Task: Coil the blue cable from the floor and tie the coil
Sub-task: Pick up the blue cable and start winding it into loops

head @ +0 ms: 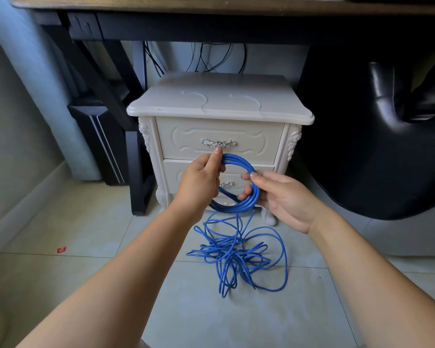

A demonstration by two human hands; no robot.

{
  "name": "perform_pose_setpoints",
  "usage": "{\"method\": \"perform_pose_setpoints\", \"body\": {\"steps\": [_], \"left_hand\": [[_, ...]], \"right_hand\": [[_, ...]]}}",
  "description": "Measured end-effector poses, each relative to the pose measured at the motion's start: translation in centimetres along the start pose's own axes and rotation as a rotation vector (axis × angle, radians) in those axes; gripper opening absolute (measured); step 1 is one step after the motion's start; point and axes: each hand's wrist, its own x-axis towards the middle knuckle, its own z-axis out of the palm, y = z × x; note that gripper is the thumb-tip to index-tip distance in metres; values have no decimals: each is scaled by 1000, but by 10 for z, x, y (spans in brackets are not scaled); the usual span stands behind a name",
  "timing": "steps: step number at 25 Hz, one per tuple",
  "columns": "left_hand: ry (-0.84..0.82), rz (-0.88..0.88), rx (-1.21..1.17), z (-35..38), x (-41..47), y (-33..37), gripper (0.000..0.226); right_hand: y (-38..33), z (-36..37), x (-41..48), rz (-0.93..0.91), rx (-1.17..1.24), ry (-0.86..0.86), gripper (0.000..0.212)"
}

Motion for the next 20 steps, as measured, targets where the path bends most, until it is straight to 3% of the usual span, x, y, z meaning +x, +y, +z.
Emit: {"method": "perform_pose_setpoints", "body": {"steps": [4, 9, 14, 18, 20], "left_hand": [[24, -83, -144, 4, -3, -1, 40], [-202, -290, -370, 2, -5, 4, 40], [-332, -310, -184, -10, -3, 11, 32], [-402, -77, 261, -5, -4, 8, 31], [-415, -53, 288, -3, -5, 7, 27]], "right_hand": [[0, 1, -1, -4, -33, 8, 16], [-6, 6, 5, -65, 136, 107, 20], [-7, 4, 9, -45, -162, 101, 25], [-12, 6, 9, 1, -365, -3, 25], [-12, 5, 9, 8, -362, -28, 24]]}}
